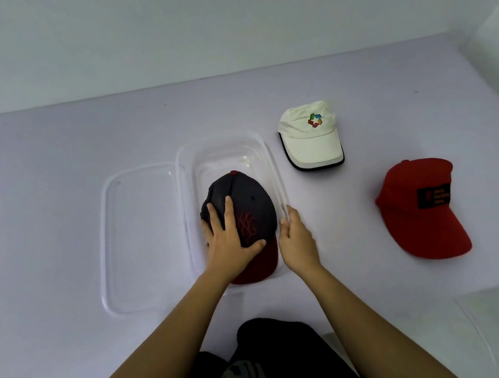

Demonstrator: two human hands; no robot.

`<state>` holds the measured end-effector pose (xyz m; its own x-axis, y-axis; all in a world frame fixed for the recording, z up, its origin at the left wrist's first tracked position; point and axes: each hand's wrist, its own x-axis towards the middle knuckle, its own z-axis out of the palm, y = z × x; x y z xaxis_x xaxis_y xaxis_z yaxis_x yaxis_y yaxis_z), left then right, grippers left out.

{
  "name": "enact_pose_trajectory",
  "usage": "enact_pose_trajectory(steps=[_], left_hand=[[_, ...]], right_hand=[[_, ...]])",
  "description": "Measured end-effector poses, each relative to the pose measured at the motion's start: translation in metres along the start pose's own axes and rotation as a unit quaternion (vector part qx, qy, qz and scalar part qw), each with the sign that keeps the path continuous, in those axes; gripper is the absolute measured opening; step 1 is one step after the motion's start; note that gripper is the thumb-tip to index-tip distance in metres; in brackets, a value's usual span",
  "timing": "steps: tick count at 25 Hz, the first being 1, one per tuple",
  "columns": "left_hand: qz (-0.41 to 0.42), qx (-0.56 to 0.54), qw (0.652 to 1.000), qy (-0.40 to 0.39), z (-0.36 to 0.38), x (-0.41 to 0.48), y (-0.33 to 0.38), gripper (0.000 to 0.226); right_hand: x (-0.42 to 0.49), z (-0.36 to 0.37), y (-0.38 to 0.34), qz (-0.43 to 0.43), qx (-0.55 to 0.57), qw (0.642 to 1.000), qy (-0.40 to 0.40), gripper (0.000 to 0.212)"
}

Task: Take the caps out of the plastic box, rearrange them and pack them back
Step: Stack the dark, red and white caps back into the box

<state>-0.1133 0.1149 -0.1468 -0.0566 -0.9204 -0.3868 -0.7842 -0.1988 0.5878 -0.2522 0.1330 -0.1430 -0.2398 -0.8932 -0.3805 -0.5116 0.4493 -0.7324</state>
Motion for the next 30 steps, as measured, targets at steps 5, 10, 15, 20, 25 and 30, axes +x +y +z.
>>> enact_pose_trajectory(steps=[5, 10, 15, 20, 25, 30], left_hand=[[0.012, -0.01, 0.998, 0.062, -0.016, -0.009, 0.022, 0.101], [0.123, -0.054, 0.982, 0.132, -0.013, -0.02, 0.091, 0.076], [0.092, -0.182, 0.979, 0.01, 0.036, -0.011, 0.172, 0.066], [-0.015, -0.248, 0.947, -0.203, 0.092, 0.021, 0.206, 0.062], [-0.049, -0.275, 0.922, -0.266, 0.139, 0.052, 0.236, 0.076], [-0.092, -0.32, 0.889, -0.315, 0.161, 0.068, 0.246, 0.05]], right_hand=[[0.008, -0.024, 0.011, 0.071, 0.17, 0.977, -0.108, 0.059], [0.011, -0.07, 0.027, 0.026, 0.222, 0.975, 0.006, 0.046], [0.016, -0.145, 0.053, -0.057, 0.186, 0.973, 0.127, 0.033], [0.046, -0.24, 0.118, -0.044, 0.159, 0.954, 0.251, 0.029], [0.099, -0.313, 0.17, 0.018, 0.116, 0.993, -0.033, 0.085], [0.123, -0.31, 0.195, 0.022, 0.12, 0.975, -0.187, 0.091]])
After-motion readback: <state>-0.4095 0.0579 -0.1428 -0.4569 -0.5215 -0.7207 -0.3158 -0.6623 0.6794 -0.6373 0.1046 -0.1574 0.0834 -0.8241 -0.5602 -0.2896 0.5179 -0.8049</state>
